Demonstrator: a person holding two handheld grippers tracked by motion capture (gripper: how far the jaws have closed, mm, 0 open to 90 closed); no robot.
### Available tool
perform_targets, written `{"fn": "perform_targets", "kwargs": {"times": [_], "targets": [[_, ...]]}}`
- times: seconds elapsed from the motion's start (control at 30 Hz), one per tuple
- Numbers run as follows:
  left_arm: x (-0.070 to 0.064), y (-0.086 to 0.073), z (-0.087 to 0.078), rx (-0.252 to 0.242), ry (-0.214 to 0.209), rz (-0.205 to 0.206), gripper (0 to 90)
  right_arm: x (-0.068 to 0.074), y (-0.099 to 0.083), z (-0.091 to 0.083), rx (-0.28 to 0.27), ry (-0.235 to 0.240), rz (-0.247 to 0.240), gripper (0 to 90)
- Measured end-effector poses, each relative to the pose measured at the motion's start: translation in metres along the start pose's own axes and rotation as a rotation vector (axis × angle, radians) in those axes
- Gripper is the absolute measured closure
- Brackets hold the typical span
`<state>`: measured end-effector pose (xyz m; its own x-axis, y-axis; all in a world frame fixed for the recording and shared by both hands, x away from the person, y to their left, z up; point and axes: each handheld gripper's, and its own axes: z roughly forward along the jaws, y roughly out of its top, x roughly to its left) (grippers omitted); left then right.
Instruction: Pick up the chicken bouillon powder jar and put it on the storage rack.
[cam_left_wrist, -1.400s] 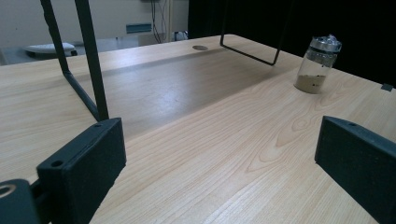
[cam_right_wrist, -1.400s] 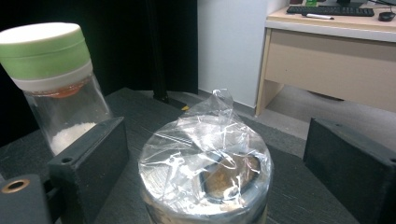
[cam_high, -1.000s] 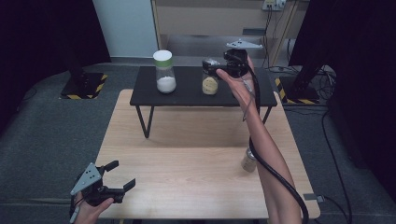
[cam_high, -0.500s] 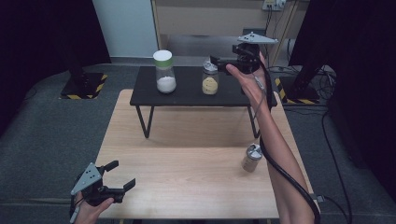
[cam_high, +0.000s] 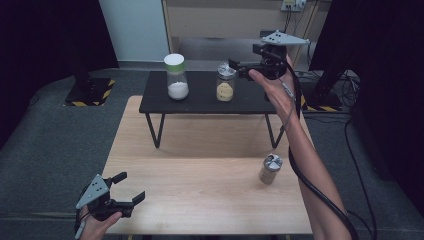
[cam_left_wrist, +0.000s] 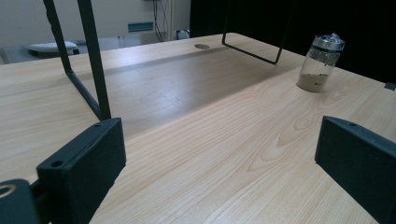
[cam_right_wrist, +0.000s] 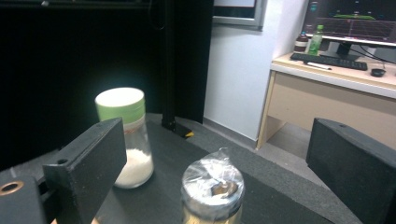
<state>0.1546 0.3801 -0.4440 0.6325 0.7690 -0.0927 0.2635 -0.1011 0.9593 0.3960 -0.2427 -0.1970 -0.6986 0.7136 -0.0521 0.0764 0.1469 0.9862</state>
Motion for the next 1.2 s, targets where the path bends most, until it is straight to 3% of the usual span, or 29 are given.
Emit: {"fn": "perform_targets", "kwargs": {"times": [0.17,0.23,0.3,0.8,1.2], "targets": [[0.000,0.000,0.000,0.001,0.001,0.001,1.0,0.001,0.000,-0.009,-0.009,0.041,-0.026,5.6],[0.000,0.000,0.000,0.000,0.001,0.000,1.1,0.000,-0.002,-0.014,-0.020,0.072,-0.009,5.6],[0.000,0.000,0.000,0.001,0.001,-0.001,1.1,0.003,-0.004,-0.020,-0.017,0.077,-0.031,5.6],[-0.001,0.000,0.000,0.002,0.004,0.000,1.0,0.008,-0.026,-0.063,-0.034,0.128,-0.061,5.2],[-0.001,0.001,0.001,0.004,0.004,0.004,1.1,0.009,-0.050,-0.097,-0.048,0.163,-0.039,5.3]]}}
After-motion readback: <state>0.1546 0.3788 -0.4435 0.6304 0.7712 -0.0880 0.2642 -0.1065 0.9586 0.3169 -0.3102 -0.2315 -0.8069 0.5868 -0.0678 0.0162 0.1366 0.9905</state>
